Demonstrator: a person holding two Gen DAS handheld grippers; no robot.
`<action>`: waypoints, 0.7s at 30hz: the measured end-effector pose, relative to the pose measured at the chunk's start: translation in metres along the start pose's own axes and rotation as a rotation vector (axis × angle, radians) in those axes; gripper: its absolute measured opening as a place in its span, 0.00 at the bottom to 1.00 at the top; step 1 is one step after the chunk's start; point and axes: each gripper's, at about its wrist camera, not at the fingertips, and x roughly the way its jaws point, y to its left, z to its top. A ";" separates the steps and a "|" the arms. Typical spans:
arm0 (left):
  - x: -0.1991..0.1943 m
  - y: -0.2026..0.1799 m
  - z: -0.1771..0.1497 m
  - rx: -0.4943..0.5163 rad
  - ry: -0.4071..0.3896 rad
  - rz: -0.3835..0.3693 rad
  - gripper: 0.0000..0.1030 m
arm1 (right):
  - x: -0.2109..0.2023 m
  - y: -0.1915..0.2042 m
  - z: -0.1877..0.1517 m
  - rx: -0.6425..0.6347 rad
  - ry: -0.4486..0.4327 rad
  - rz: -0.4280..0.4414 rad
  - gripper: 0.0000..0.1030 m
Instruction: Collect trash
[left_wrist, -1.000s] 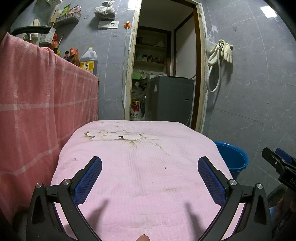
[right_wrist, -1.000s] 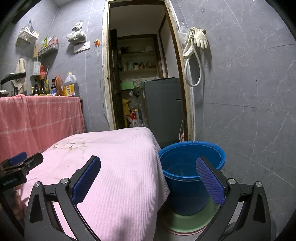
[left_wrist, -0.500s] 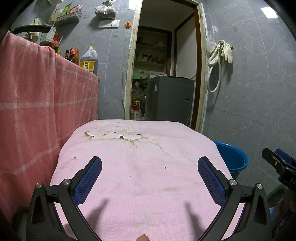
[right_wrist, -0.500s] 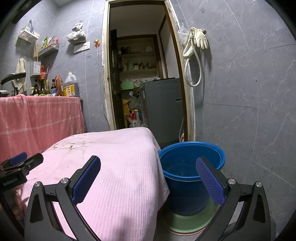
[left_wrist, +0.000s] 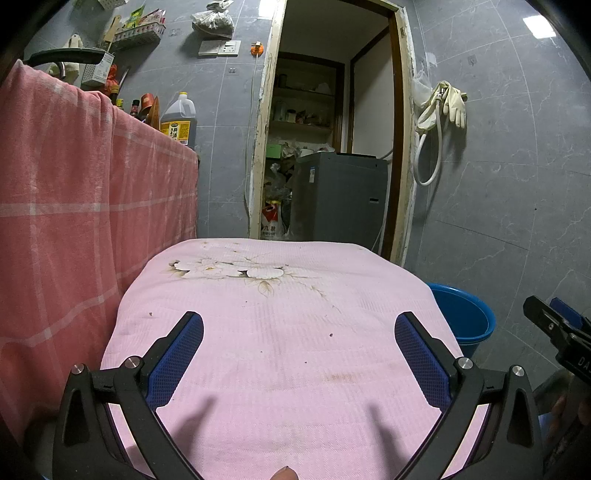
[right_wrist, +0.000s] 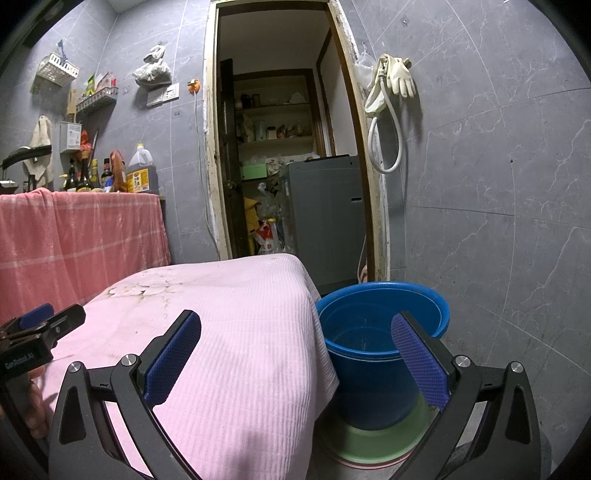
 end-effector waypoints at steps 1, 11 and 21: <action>0.000 0.001 0.000 0.001 0.001 0.001 0.99 | 0.000 0.000 0.000 0.000 0.000 0.000 1.00; 0.001 0.002 0.001 -0.002 0.000 -0.001 0.99 | 0.000 0.000 0.000 -0.001 0.001 -0.001 1.00; 0.002 0.003 0.002 -0.003 -0.001 0.001 0.99 | 0.000 0.001 -0.001 0.000 -0.001 -0.001 1.00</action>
